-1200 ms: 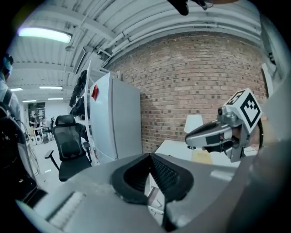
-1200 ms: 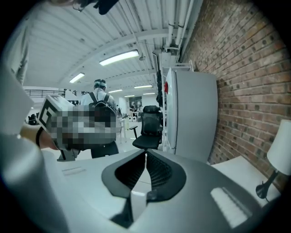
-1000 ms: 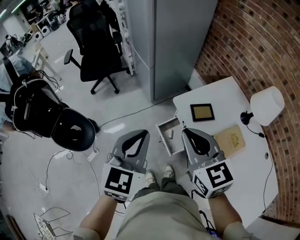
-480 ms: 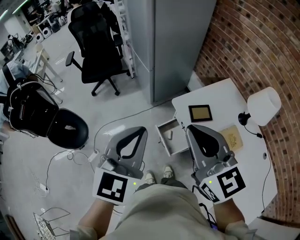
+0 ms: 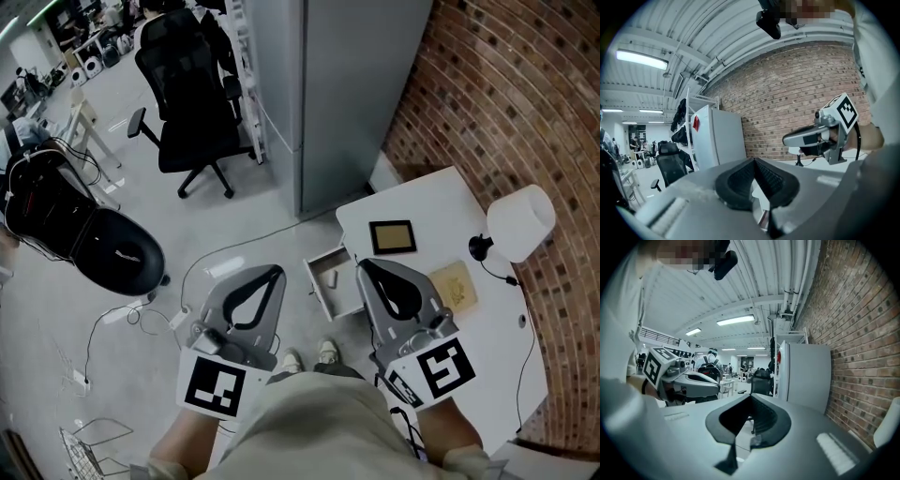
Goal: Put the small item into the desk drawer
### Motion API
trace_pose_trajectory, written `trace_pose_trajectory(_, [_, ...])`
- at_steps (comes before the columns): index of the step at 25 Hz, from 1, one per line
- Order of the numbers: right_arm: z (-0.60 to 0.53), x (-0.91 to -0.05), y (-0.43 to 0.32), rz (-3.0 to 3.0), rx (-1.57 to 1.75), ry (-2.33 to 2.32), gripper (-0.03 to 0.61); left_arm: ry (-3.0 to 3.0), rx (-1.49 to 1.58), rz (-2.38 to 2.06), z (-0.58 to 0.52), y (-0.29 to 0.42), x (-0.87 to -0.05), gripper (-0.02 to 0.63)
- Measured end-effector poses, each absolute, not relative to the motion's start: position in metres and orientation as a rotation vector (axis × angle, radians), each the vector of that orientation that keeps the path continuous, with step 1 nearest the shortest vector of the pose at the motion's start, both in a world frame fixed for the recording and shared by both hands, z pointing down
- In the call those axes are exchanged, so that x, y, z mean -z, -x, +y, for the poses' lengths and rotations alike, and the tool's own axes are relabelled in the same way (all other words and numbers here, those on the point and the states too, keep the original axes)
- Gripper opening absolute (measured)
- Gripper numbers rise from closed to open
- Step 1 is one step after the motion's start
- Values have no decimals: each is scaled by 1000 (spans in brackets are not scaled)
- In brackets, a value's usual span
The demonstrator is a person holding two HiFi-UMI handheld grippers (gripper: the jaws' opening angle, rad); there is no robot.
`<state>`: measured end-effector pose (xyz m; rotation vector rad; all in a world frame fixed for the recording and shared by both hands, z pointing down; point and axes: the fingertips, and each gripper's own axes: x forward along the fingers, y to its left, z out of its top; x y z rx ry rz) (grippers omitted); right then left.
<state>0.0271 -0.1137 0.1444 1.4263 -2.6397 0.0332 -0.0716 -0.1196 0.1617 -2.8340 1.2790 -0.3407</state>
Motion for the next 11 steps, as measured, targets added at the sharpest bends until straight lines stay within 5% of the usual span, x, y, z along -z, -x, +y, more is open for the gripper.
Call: trace_pose_trajectory(11, [-131,-149,-36,-2617,-41,-1413,3,2840,356,1297,-133,69,-166,3])
